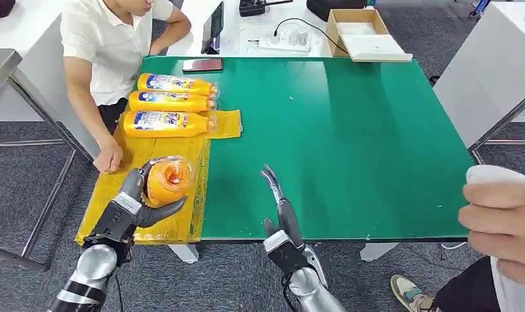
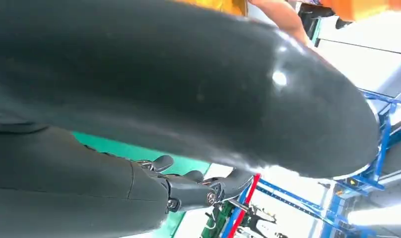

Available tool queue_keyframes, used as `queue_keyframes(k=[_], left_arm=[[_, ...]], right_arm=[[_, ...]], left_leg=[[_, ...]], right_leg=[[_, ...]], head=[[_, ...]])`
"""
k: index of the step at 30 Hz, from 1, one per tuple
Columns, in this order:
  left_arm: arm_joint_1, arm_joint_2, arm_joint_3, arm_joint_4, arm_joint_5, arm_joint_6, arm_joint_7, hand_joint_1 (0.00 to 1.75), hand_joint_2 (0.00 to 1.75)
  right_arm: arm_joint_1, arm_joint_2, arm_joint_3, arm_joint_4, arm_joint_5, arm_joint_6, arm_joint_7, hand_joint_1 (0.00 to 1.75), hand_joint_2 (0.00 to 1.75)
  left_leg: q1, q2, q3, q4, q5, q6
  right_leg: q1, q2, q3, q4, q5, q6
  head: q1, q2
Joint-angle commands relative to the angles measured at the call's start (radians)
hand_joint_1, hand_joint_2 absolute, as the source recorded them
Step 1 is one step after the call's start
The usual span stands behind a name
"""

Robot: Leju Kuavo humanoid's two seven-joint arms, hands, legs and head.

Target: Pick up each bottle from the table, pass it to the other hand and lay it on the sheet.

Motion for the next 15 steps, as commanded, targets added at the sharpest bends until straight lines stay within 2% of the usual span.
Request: queue_keyframes(k=[1, 4, 6, 8, 9, 12, 14, 15], left_arm=[[-0.252, 0.029, -0.056, 0.39, -0.479, 0.266, 0.114, 1.75, 1.75], [-0.363, -0.002, -0.086, 0.61, -0.578, 0.254, 0.183, 1.75, 1.75], [-0.461, -0.039, -0.102, 0.833, -0.621, 0.229, 0.215, 1.75, 1.75], [-0.506, -0.06, -0.084, 0.954, -0.614, 0.195, 0.25, 1.75, 1.75], [-0.524, -0.065, -0.077, 1.026, -0.613, 0.225, 0.249, 1.75, 1.75], [-0.533, -0.066, -0.051, 1.094, -0.598, 0.23, 0.26, 1.75, 1.75], [-0.544, -0.061, -0.049, 1.128, -0.617, 0.237, 0.307, 1.75, 1.75], [-0.552, -0.062, -0.042, 1.144, -0.616, 0.232, 0.325, 1.75, 1.75]], right_arm=[[-0.03, 0.036, -0.041, 0.024, -0.02, 0.003, -0.03, 0.0, 0.0], [-0.049, 0.043, -0.025, 0.047, -0.03, 0.019, -0.028, 0.0, 0.0], [-0.064, 0.051, -0.009, 0.069, -0.034, 0.027, -0.029, 0.0, 0.0], [-0.072, 0.055, 0.005, 0.077, -0.037, 0.035, -0.029, 0.0, 0.0], [-0.075, 0.055, 0.02, 0.083, -0.036, 0.044, -0.025, 0.0, 0.0], [-0.074, 0.058, 0.027, 0.094, -0.041, 0.042, -0.017, 0.0, 0.0], [-0.081, 0.061, 0.034, 0.108, -0.044, 0.045, -0.016, 0.0, 0.0], [-0.084, 0.065, 0.041, 0.116, -0.044, 0.047, -0.016, 0.0, 0.0]], left_leg=[[0.001, -0.003, 0.002, -0.001, 0.0, -0.002], [0.001, -0.004, 0.003, -0.001, 0.001, -0.003], [0.001, -0.006, 0.003, -0.001, 0.002, -0.002], [0.001, -0.005, 0.003, -0.001, 0.003, -0.002], [0.002, -0.007, 0.004, -0.002, 0.004, -0.003], [0.0, -0.001, 0.003, -0.001, 0.003, -0.002], [0.002, 0.001, 0.006, -0.002, 0.001, -0.003], [0.001, 0.0, 0.003, -0.001, 0.002, -0.002]], right_leg=[[0.001, -0.004, 0.003, 0.0, -0.001, -0.002], [0.002, -0.005, 0.004, 0.0, -0.001, -0.003], [0.001, -0.007, 0.004, 0.0, -0.001, -0.002], [0.001, -0.006, 0.005, -0.001, 0.0, -0.002], [0.002, -0.008, 0.006, -0.002, 0.0, -0.002], [0.0, -0.002, 0.004, -0.001, 0.0, -0.001], [0.002, -0.001, 0.007, -0.002, 0.0, -0.002], [0.001, -0.001, 0.004, 0.0, 0.0, -0.001]], head=[[0.0, 0.0], [0.0, 0.0], [0.0, 0.0], [0.001, 0.0], [0.0, 0.0], [0.0, 0.0], [0.0, 0.0], [0.001, 0.0]])
